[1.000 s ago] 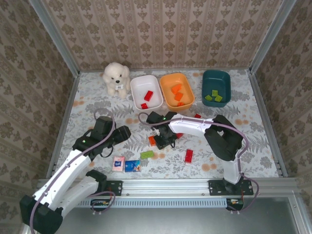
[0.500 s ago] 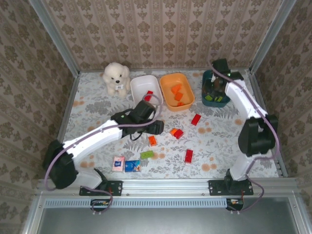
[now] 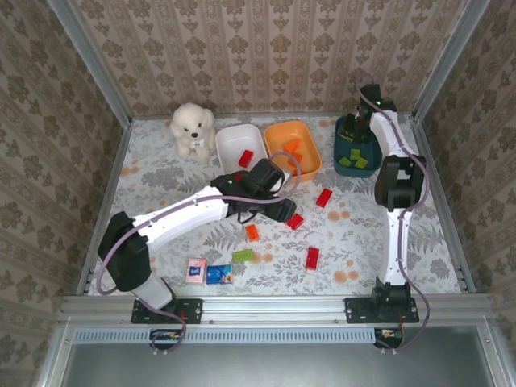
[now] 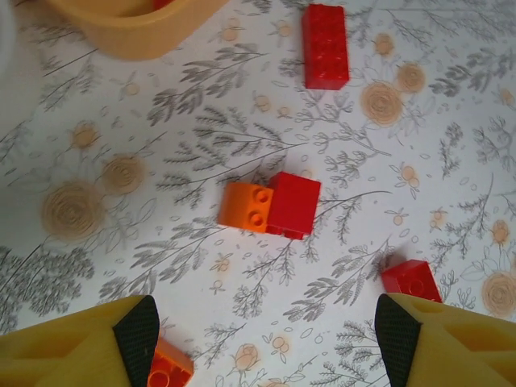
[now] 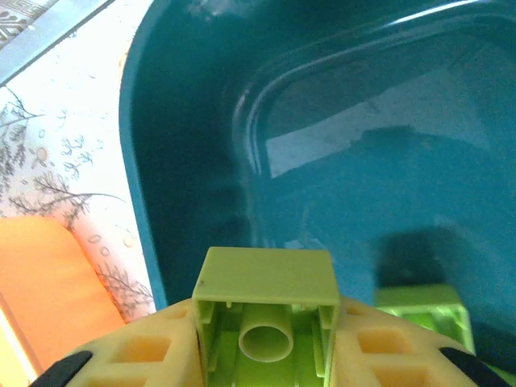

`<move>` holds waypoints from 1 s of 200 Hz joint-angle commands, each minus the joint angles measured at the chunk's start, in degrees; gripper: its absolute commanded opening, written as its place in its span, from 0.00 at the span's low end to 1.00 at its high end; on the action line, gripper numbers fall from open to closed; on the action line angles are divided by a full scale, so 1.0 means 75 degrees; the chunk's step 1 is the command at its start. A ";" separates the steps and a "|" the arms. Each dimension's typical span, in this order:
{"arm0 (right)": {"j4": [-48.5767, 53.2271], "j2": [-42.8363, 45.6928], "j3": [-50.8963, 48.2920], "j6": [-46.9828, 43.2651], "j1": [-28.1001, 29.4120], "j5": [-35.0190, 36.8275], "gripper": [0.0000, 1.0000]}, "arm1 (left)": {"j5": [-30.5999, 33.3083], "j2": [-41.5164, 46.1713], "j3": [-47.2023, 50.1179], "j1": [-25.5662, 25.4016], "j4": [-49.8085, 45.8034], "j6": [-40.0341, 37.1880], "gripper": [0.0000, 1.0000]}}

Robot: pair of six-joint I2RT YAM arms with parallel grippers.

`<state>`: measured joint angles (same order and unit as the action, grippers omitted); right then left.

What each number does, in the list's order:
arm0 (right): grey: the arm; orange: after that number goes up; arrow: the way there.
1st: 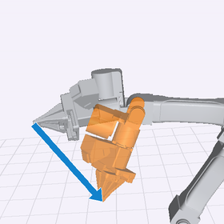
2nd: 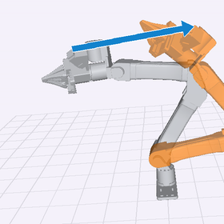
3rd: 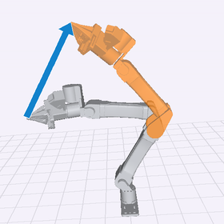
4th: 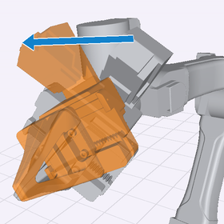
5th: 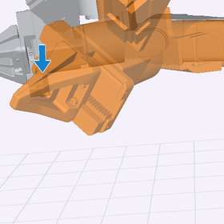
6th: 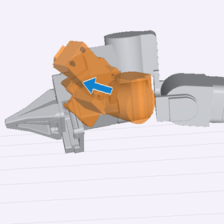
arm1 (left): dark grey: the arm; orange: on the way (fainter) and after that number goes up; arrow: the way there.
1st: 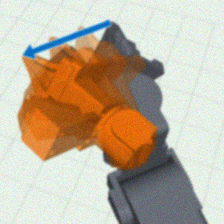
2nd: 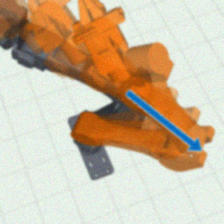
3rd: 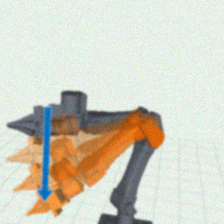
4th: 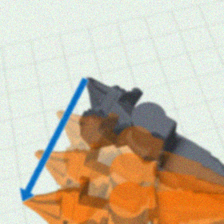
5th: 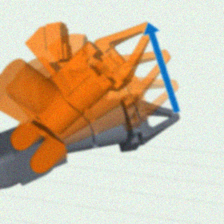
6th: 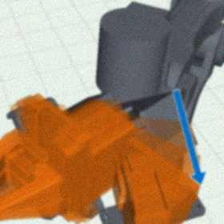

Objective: Sort the legos into containers by color

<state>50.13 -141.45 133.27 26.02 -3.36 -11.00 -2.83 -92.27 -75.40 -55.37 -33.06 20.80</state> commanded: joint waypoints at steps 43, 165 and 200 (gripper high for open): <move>0.0657 -0.0387 0.0342 0.0470 -0.0086 -0.0452 0.45 | -0.0777 -0.1529 -0.1206 -0.0788 -0.0866 -0.1018 0.77; -0.0629 0.3889 -0.2229 0.0291 -0.0022 -0.0151 0.68 | -0.0965 -0.3680 -0.2773 -0.1941 -0.2150 0.0081 0.83; -0.1408 0.5974 -0.4568 0.0415 -0.0009 -0.0189 0.69 | -0.0459 -0.3993 -0.2747 -0.2084 -0.2148 0.0871 0.82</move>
<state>43.79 -104.07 108.27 28.53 -3.84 -13.08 -9.43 -120.90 -94.94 -70.11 -46.24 21.61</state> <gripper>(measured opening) 0.689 0.822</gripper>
